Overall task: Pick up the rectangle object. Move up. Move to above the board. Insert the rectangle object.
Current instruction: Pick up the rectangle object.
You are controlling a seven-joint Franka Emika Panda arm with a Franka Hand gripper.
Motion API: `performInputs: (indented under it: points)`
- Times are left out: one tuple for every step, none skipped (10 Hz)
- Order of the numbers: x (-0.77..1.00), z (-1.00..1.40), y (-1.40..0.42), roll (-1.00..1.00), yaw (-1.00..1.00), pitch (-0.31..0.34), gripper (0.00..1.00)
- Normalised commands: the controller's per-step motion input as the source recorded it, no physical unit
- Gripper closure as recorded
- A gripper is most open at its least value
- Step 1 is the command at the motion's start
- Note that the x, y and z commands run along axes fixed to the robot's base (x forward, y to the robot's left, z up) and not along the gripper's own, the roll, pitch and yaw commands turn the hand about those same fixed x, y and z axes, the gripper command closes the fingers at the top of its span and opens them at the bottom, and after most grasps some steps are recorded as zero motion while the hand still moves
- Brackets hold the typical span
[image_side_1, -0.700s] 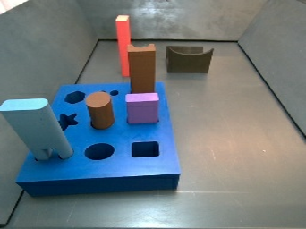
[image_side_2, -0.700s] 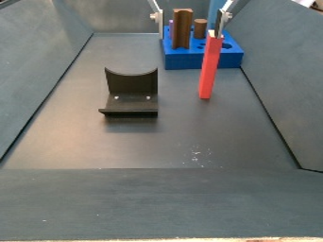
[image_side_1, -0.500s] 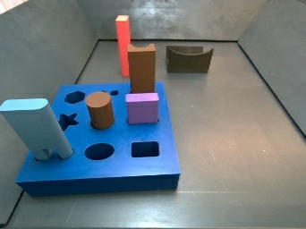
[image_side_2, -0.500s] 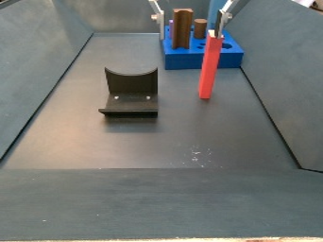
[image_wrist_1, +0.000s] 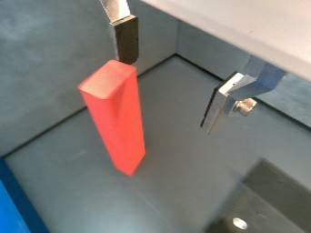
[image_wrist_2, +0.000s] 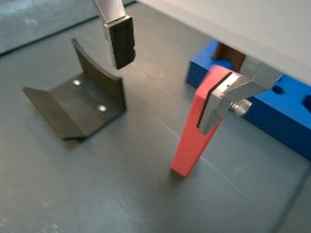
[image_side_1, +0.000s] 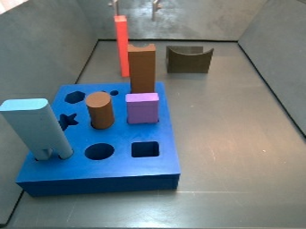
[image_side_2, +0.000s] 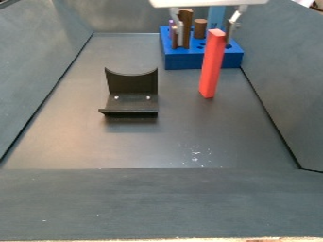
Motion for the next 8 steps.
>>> performInputs:
  points:
    - [-0.15, -0.01, -0.12, -0.01, 0.0, 0.0, 0.0]
    - [-0.02, 0.0, 0.0, -0.01, 0.0, 0.0, 0.0]
    - [-0.16, 0.0, 0.0, -0.01, 0.05, -0.003, 0.0]
    - [-0.14, -0.02, 0.0, -0.02, 0.29, -0.011, 0.0]
    - [-0.15, -0.1, -0.04, 0.0, 0.47, -0.026, 0.0]
    - [-0.16, -0.08, -0.01, 0.0, 0.5, -0.021, 0.0]
    - [-0.16, -0.12, -0.05, 0.0, 0.54, -0.034, 0.0]
    - [-0.09, -0.19, -0.14, 0.0, 0.66, -0.037, 0.0]
